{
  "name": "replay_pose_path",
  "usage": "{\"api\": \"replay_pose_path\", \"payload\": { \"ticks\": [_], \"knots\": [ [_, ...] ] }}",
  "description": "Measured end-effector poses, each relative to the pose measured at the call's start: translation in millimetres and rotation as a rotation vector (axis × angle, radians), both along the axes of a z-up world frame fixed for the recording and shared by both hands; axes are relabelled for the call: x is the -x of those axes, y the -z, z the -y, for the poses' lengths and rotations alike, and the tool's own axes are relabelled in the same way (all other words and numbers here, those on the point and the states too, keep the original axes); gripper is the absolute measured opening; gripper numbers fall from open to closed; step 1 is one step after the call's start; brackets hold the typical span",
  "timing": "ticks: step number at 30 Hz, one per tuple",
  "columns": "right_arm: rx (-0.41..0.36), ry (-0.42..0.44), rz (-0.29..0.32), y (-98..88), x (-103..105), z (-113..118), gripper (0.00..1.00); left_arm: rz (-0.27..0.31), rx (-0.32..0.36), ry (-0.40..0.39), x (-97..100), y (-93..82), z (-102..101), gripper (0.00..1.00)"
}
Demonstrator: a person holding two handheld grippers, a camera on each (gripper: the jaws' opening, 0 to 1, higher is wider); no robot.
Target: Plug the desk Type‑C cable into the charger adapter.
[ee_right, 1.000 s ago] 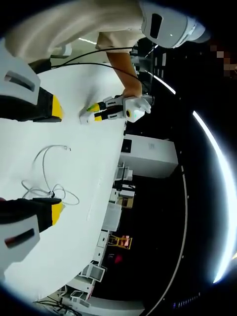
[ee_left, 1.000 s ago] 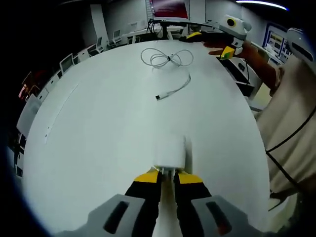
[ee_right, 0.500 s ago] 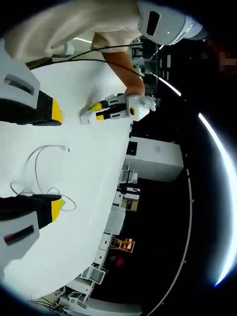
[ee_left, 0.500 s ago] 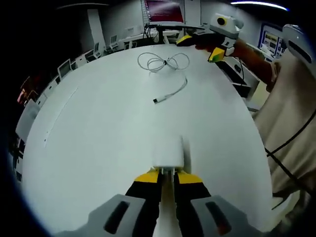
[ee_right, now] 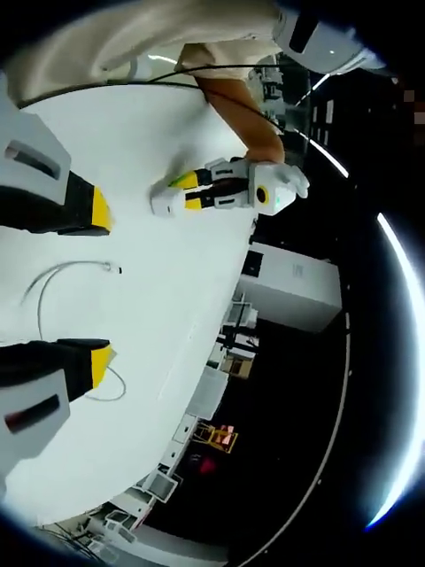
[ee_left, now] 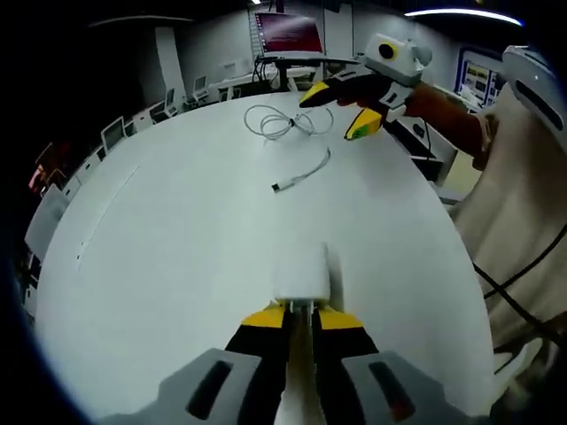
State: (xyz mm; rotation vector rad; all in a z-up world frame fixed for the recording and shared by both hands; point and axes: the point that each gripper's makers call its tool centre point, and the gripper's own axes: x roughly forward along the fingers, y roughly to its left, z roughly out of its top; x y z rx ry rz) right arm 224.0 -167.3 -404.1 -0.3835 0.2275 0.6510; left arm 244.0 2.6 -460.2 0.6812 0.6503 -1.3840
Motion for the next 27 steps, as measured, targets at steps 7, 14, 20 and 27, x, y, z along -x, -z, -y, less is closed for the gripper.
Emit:
{"api": "replay_pose_path", "payload": {
  "ticks": [7, 14, 20, 27],
  "knots": [
    [0.044, 0.004, 0.027, 1.9, -7.3, -11.8, 0.42, -0.001, 0.023, -0.008, 0.1, -0.1, -0.1, 0.11],
    [0.080, 0.000, 0.009, 12.5, -15.9, -20.8, 0.39, 0.009, 0.022, -0.007, 0.0, -0.4, 0.0, 0.11],
    [0.058, 0.016, 0.027, 14.3, -22.3, -21.9, 0.31, 0.013, 0.024, -0.008, -0.2, -0.5, 0.4, 0.11],
    [0.057, 0.017, 0.002, 24.9, -25.7, -27.2, 0.30, 0.015, 0.023, -0.003, 0.2, -0.6, 0.4, 0.11]
  ]
}}
